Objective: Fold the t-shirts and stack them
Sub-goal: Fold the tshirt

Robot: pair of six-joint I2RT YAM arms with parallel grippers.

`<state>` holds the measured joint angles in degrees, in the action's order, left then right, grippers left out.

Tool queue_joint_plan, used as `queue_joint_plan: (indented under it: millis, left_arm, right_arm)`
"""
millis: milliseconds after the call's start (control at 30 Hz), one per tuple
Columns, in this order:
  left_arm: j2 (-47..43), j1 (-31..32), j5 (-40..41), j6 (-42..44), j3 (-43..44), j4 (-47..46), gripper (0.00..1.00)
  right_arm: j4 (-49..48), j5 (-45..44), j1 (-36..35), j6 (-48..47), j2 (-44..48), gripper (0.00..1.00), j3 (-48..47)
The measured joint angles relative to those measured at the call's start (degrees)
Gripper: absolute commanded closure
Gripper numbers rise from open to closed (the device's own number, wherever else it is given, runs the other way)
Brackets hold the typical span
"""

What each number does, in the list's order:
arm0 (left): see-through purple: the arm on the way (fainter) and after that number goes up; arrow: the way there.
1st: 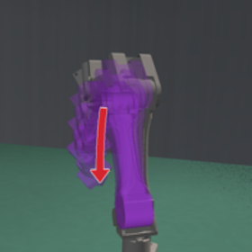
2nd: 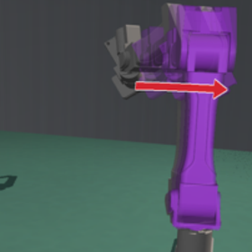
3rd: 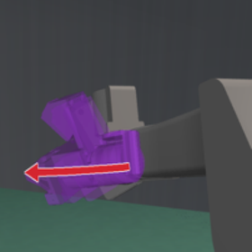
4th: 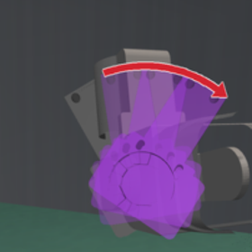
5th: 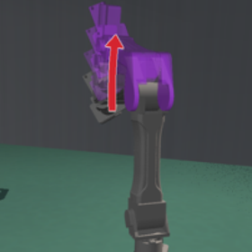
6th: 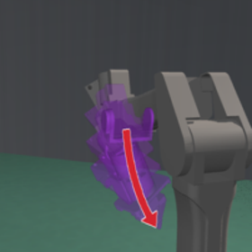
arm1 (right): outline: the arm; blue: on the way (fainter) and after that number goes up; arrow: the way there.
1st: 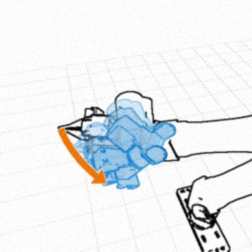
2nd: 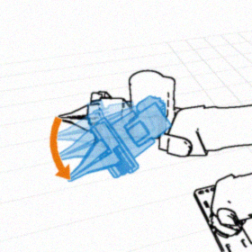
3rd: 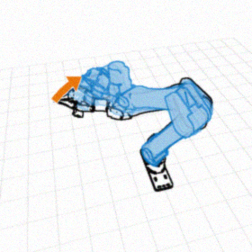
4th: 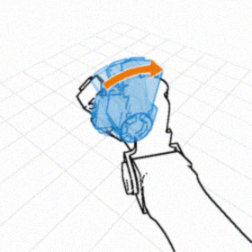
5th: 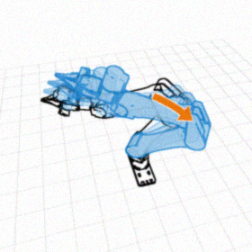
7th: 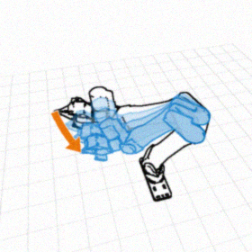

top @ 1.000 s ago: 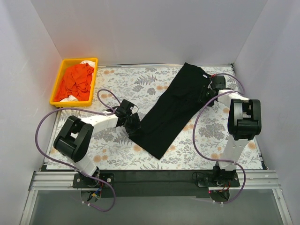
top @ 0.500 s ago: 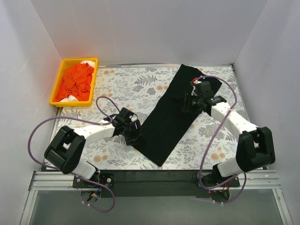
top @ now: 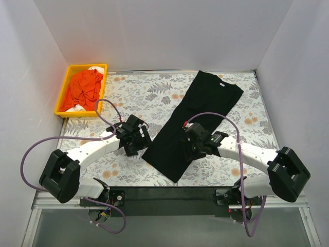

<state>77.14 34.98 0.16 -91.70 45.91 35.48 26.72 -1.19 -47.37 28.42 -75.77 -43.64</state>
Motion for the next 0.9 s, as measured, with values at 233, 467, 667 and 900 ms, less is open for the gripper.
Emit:
queue_joint_plan:
  millis: [233, 467, 667, 900]
  left_arm:
    - [-3.39, 0.02, 3.96, 0.44, -0.26, 5.07, 0.14]
    - [-5.92, 0.00, 5.07, 1.97, -1.03, 6.27, 0.16]
    - [-6.56, 0.00, 4.68, 3.74, -3.69, 6.49, 0.21]
    - [-8.17, 0.02, 3.02, 5.40, -6.14, 6.54, 0.23]
  right_arm:
    - [0.04, -1.84, -6.21, 1.68, 0.26, 0.52, 0.22]
    - [0.46, -3.89, -10.67, 1.86, -6.19, 0.52, -4.85]
    - [2.43, -7.82, -16.48, 1.92, -14.36, 0.53, -10.49]
    - [7.10, -9.68, -20.24, 4.07, -16.28, 0.53, -10.14]
